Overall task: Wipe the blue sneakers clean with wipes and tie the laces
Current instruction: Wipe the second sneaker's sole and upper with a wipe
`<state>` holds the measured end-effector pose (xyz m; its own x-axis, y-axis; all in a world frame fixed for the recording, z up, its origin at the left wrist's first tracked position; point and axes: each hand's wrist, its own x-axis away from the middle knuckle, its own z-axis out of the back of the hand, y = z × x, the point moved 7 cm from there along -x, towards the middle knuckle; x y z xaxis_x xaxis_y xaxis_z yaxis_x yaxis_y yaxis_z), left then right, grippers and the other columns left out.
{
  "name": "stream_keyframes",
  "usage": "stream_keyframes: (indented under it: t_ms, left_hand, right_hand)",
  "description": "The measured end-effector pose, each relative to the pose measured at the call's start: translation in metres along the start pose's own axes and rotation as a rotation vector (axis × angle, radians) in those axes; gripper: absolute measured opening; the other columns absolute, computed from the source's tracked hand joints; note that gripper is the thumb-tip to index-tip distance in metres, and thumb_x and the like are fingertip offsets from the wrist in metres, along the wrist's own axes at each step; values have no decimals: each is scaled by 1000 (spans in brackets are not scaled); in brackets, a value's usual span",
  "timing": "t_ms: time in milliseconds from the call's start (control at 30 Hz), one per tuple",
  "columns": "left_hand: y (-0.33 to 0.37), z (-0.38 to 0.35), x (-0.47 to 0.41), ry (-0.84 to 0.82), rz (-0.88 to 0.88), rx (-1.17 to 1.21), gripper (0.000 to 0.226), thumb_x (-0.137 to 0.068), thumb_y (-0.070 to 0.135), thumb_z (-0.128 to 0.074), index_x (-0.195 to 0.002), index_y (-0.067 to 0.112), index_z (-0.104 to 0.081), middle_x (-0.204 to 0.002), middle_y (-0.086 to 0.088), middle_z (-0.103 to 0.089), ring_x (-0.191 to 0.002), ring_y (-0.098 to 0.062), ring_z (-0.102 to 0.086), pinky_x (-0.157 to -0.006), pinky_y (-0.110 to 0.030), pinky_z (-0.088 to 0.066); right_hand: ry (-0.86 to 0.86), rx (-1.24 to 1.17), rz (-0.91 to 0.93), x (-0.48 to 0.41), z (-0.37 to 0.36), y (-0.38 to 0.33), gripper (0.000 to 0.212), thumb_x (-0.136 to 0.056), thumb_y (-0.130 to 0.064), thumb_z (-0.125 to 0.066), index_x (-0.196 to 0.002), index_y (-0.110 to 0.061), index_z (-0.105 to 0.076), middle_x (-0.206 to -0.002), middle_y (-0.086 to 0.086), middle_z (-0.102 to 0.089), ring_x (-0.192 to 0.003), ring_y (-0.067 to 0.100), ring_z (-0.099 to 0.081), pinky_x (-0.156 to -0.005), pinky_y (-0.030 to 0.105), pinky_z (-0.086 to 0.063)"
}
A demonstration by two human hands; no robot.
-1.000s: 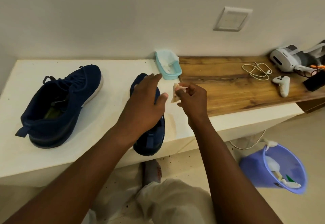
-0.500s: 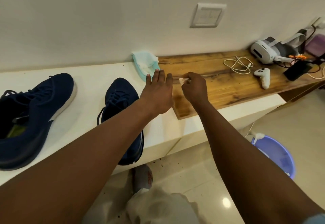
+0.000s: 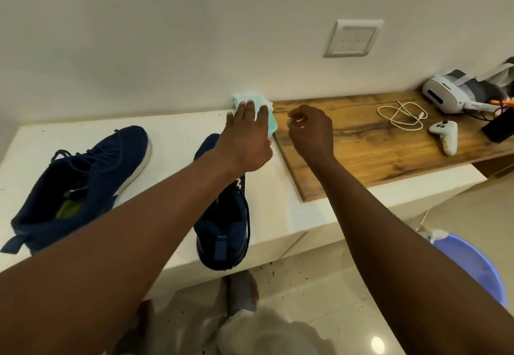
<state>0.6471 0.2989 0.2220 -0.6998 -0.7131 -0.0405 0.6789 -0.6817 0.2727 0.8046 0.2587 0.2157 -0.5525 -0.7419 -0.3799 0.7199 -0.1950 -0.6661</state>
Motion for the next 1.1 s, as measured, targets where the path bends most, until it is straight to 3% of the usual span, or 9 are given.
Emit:
stream_keyframes:
  t_ms: [167, 367, 500, 633, 767, 867, 967, 1100]
  left_hand:
    - [-54, 19, -6, 35, 76, 43, 70, -103, 25, -47, -160, 4, -12, -166, -25, -8, -155, -39, -1, -124, -52, -6]
    - [-104, 8, -22, -31, 113, 98, 67, -103, 23, -45, -159, 6, -12, -164, -22, -14, -155, -37, -3, -125, -51, -7]
    - [-118, -2, -36, -23, 109, 116, 59, -101, 23, -47, -153, 3, -25, -150, -23, -34, -149, -40, -20, -122, -51, -19]
    - [-119, -16, -38, -34, 121, 140, 63, -102, 25, -46, -156, 5, -22, -152, -21, -34, -150, -39, -19, -123, -50, -19]
    - [-112, -16, -30, -45, 137, 175, 61, -104, 24, -46, -157, 5, -21, -155, -19, -33, -151, -35, -18, -121, -44, -19]
    - [-109, -10, -25, -42, 148, 196, 58, -105, 24, -45, -156, 5, -23, -157, -20, -31, -150, -32, -19, -119, -41, -19]
    - [-105, -3, -21, -25, 143, 228, 56, -105, 24, -44, -155, 5, -26, -156, -20, -33, -149, -31, -21, -118, -39, -20]
    - [-99, 1, -15, -24, 143, 252, 55, -106, 25, -43, -154, 4, -28, -155, -19, -34, -148, -30, -24, -116, -37, -20]
  right_hand:
    - [-111, 47, 52, -37, -42, -11, 14, -85, -12, -67, -92, -21, -74, -92, -9, -73, -84, 6, -65, -77, 27, -55]
    - [-243, 284, 65, -87, -90, 3, 27, -88, -11, -61, -111, -20, -72, -120, 0, -65, -112, 18, -61, -92, 31, -49]
    - [-361, 515, 143, -101, -120, 8, 36, -86, -14, -63, -121, -23, -67, -121, 4, -55, -113, 22, -55, -86, 29, -45]
    - [-368, 661, 202, -103, -136, 10, 34, -85, -10, -59, -117, -17, -69, -119, 10, -54, -112, 30, -56, -86, 39, -52]
    - [-296, 596, 179, -105, -134, 9, 25, -85, -6, -58, -103, -16, -71, -112, 9, -56, -103, 29, -59, -76, 34, -48]
    - [-215, 500, 149, -106, -125, 4, 16, -89, -13, -57, -95, -16, -71, -111, 8, -55, -102, 26, -56, -73, 33, -47]
    - [-160, 327, 88, -108, -110, 1, 17, -89, -15, -53, -94, -16, -69, -110, 3, -61, -99, 20, -58, -75, 28, -43]
    - [-130, 52, -34, -112, -91, 1, 22, -87, -9, -47, -98, -14, -67, -97, -5, -67, -89, 14, -61, -66, 17, -40]
